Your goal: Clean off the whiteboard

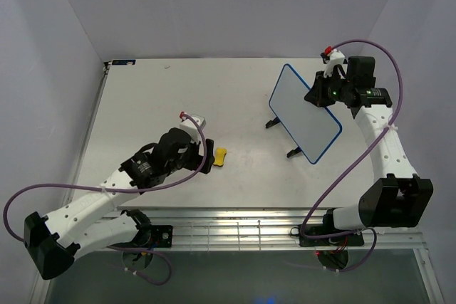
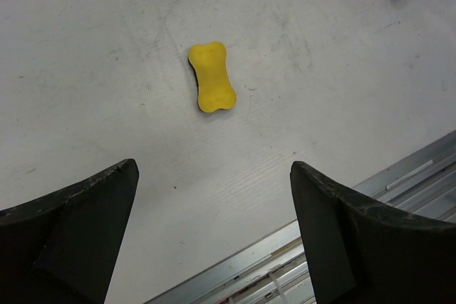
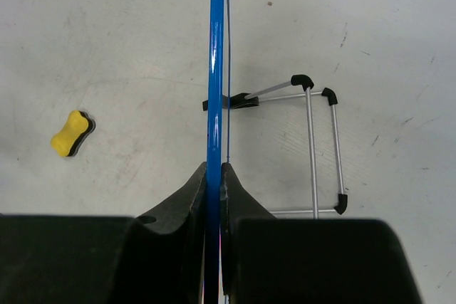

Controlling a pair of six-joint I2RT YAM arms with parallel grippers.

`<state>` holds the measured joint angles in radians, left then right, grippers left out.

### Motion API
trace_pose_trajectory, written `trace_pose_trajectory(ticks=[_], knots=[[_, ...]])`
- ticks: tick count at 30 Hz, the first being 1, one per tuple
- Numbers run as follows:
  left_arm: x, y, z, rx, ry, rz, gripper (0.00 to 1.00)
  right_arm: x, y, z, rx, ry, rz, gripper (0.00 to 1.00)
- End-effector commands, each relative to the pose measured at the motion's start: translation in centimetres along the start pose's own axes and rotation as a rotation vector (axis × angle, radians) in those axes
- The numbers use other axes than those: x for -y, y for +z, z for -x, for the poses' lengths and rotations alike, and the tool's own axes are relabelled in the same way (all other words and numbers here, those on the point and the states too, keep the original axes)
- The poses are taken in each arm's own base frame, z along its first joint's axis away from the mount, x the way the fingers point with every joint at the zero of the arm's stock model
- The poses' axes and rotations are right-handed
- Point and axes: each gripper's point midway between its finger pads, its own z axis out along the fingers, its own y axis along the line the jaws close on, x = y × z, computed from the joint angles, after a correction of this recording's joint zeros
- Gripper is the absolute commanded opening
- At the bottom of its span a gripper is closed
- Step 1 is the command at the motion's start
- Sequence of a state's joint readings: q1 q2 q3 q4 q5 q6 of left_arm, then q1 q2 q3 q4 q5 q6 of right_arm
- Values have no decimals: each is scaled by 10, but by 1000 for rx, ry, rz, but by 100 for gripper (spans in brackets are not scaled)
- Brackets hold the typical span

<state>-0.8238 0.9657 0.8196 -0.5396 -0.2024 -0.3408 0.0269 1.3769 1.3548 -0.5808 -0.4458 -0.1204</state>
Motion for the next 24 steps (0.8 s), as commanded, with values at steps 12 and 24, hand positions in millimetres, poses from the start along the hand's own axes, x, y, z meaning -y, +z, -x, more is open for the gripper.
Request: trace_pose_trajectory(ticks=[12, 24], knots=[[-5, 1, -30, -65, 50, -21, 98, 9, 27, -7, 17, -65, 70, 8], [-4, 2, -33, -69, 54, -31, 98, 39, 34, -39, -46, -44, -3, 33]])
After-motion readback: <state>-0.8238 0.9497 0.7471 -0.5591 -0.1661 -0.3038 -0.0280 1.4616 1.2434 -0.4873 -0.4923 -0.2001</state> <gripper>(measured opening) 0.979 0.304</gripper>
